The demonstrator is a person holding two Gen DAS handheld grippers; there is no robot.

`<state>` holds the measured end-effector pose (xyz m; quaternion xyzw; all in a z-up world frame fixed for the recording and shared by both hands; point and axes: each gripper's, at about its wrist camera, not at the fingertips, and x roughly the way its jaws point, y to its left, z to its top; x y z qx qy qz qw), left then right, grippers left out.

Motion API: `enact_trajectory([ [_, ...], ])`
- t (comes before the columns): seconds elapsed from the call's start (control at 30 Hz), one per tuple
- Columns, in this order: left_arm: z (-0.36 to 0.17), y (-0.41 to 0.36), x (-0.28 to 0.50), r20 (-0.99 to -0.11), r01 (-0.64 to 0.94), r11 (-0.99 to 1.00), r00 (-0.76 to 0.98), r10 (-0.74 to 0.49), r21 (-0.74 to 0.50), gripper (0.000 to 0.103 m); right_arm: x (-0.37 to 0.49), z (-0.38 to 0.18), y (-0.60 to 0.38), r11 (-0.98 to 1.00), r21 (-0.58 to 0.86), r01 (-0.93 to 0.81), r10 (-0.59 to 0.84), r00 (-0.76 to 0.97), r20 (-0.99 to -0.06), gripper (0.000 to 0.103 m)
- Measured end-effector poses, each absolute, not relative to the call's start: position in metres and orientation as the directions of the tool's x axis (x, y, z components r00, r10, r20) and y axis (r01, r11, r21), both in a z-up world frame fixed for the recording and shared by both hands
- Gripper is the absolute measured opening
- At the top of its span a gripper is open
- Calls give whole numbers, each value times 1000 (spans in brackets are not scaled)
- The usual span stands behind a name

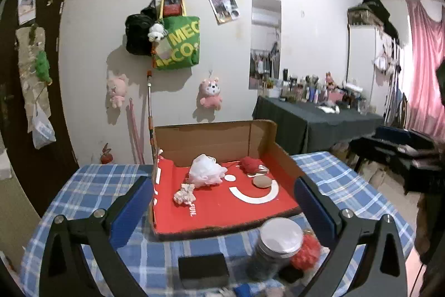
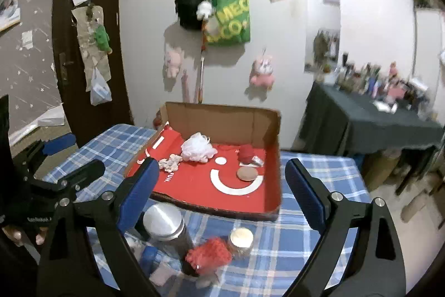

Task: Organize soft objects
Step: 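Withdraw both open tools from the box back toward the table items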

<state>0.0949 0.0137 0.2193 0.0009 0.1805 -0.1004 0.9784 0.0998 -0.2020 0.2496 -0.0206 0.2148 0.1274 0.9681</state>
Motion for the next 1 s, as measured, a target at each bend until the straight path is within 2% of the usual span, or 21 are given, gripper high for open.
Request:
enact_trajectory([
  [0.2,209,14,46,-288,170,984,942,-175,-44,103,38,235,-188,974,-61,-217,188,931,-314,96],
  [0.37,195,12,18,-252,130,991,959,-130,-17,103,8,213,-182,979,-58,-195,171,944,-283,97],
  [0.73,151,10,0,-295,102,995,950,-103,-21,103,-5,153,-188,990,18,-140,137,927,-350,97],
  [1.0,114,5,3,-369,103,994,924,-103,-20,103,-1,111,-199,994,54,-94,108,903,-416,97],
])
